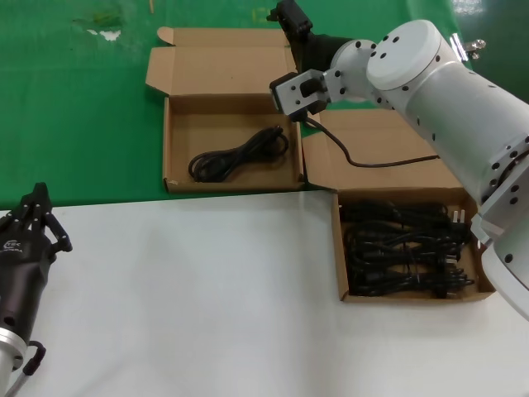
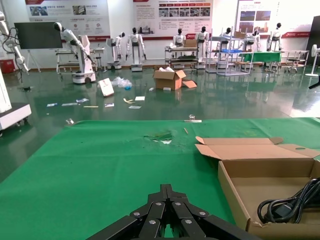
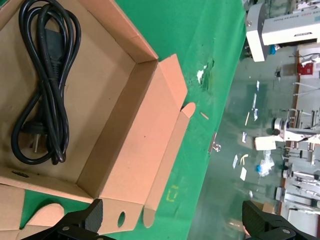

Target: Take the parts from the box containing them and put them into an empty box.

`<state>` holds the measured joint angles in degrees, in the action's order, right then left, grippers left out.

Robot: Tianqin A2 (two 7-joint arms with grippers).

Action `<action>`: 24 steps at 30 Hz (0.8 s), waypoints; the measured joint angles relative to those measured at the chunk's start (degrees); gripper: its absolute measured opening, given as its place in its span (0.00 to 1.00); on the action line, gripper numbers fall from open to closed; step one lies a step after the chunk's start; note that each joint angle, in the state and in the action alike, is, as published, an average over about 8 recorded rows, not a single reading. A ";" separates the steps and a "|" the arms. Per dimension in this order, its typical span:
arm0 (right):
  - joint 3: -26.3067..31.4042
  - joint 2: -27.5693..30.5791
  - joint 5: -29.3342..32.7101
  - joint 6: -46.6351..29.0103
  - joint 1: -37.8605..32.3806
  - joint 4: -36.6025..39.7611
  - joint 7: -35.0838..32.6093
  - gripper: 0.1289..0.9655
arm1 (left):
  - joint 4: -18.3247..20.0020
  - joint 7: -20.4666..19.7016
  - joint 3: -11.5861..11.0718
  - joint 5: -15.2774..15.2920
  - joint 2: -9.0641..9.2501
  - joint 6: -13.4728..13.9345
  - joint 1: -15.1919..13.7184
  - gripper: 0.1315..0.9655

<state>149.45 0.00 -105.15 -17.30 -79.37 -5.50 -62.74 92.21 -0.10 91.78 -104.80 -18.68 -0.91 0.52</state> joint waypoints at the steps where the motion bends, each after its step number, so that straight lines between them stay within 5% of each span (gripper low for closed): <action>1: -0.05 0.00 -0.01 0.01 -0.01 0.02 -0.04 1.00 | 0.00 0.00 0.00 0.00 0.00 0.00 0.00 0.01; 14: -4.12 1.19 0.13 1.21 5.49 -5.96 4.25 1.00 | -0.04 0.00 -0.01 0.11 0.10 0.06 -0.03 0.05; 24: -11.46 3.38 0.39 3.41 15.60 -16.92 12.27 1.00 | -0.11 0.01 -0.02 0.33 0.30 0.18 -0.10 0.20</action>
<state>138.00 3.38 -104.76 -13.89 -63.77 -22.42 -50.47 92.10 -0.09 91.76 -104.47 -18.39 -0.73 0.42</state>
